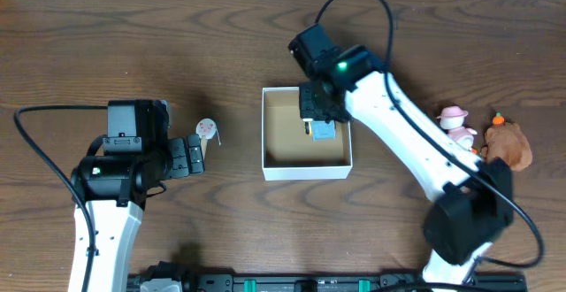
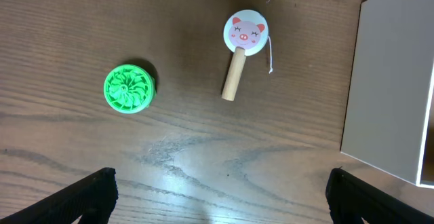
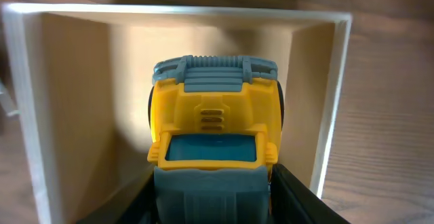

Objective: Pack container
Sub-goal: 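Carry the truck into the white box and release it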

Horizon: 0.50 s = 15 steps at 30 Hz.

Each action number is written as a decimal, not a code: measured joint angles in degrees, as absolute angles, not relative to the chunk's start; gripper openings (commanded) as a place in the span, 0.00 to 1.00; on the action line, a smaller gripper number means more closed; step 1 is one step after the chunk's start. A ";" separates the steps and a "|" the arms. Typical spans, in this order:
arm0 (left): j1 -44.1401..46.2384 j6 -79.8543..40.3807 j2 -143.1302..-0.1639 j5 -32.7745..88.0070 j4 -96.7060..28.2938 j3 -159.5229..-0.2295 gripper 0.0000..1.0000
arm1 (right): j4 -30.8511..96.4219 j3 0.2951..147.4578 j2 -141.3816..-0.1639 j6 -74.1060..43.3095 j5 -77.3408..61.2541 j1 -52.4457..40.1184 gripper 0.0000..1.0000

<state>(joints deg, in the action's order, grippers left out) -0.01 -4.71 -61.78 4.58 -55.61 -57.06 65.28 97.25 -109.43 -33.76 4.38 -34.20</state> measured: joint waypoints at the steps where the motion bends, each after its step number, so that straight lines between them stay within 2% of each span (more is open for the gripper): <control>1: -0.01 -4.71 -61.78 4.58 -55.66 -57.06 0.98 | 65.17 97.23 -110.30 -34.04 4.75 -33.98 0.01; 5: -0.01 -4.71 -61.78 4.58 -55.68 -57.06 0.98 | 64.60 97.06 -113.16 -34.54 5.48 -32.34 0.02; 9: -0.01 -4.71 -61.78 4.58 -55.68 -57.06 0.98 | 63.83 96.99 -115.22 -33.80 4.93 -29.58 0.09; 15: -0.01 -4.71 -61.78 4.60 -55.70 -57.06 0.98 | 63.53 96.99 -115.46 -32.16 4.75 -28.75 0.36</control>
